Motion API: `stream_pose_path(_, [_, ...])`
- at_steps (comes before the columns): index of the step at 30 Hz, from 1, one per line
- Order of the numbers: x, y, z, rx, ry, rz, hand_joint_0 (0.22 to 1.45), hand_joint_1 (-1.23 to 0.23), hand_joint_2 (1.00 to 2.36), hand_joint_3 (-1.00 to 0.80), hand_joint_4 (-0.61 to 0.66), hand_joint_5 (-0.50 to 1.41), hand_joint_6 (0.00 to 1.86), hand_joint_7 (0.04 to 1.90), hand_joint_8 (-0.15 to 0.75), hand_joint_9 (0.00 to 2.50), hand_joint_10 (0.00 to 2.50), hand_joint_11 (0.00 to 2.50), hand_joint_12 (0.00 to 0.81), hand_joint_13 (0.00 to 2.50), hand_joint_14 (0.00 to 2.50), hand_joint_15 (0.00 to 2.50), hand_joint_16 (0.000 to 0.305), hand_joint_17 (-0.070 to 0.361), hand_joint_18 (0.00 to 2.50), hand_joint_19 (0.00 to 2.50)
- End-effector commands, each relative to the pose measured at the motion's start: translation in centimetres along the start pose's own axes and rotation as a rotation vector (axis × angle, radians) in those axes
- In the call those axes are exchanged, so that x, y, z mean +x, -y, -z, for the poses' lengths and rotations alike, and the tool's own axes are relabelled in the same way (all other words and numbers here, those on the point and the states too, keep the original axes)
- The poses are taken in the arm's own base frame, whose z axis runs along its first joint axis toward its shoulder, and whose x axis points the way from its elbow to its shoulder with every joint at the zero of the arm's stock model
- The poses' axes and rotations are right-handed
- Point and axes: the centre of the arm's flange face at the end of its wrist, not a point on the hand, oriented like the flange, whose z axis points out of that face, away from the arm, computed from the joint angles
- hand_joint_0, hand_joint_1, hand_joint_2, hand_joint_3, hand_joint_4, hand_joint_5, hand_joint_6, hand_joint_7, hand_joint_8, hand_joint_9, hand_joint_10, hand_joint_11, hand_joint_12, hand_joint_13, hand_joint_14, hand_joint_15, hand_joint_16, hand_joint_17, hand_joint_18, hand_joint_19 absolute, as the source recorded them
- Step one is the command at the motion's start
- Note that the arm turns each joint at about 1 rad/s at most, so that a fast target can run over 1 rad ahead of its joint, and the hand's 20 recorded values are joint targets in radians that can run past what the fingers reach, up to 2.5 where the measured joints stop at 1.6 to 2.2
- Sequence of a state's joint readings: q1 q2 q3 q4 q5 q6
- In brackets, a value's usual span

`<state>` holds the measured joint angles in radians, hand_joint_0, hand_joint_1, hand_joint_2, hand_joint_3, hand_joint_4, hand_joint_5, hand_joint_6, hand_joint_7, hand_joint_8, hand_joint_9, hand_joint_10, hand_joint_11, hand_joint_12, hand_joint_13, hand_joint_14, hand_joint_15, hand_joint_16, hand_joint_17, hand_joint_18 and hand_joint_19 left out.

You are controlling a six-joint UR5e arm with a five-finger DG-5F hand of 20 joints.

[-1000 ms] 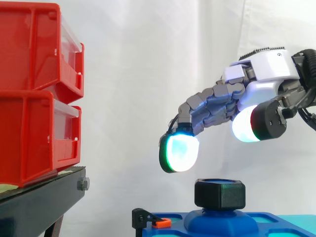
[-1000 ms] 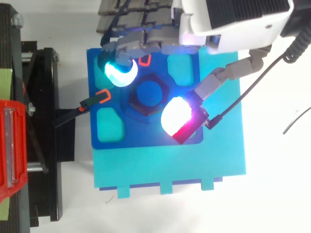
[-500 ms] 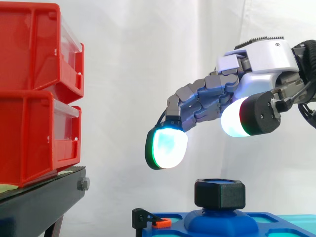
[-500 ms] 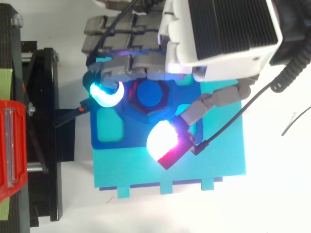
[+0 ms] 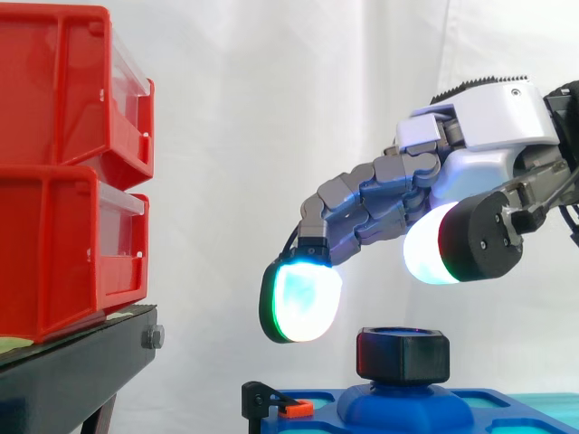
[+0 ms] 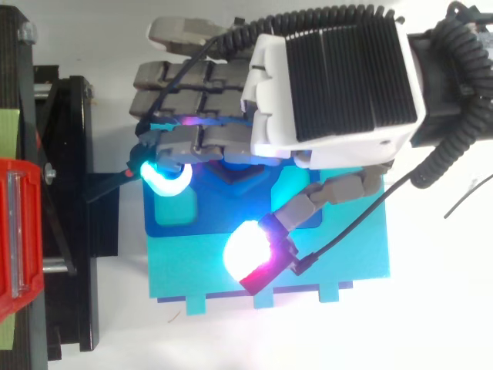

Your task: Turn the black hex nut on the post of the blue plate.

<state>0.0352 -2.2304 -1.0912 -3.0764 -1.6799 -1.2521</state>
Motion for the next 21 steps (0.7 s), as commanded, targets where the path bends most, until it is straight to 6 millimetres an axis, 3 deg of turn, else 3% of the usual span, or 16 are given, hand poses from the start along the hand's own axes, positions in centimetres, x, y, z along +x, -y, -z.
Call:
stream_pose_path(1, [0.25,-0.36,-0.11,0.007,-0.001,-0.003,0.45,-0.47,1.00,-0.50,0.30,-0.17,0.50,0.94,0.290,0.35,0.00,0.02,0.393,0.07,0.00,0.00,0.062,0.138,0.00,0.00])
stream_pose_path(21, [1.01,-0.36,0.59,0.022,-0.070,-0.010,0.46,-0.47,1.00,-0.50,0.29,-0.17,0.50,0.94,0.290,0.36,0.00,0.02,0.390,0.07,0.00,0.00,0.061,0.136,0.00,0.00])
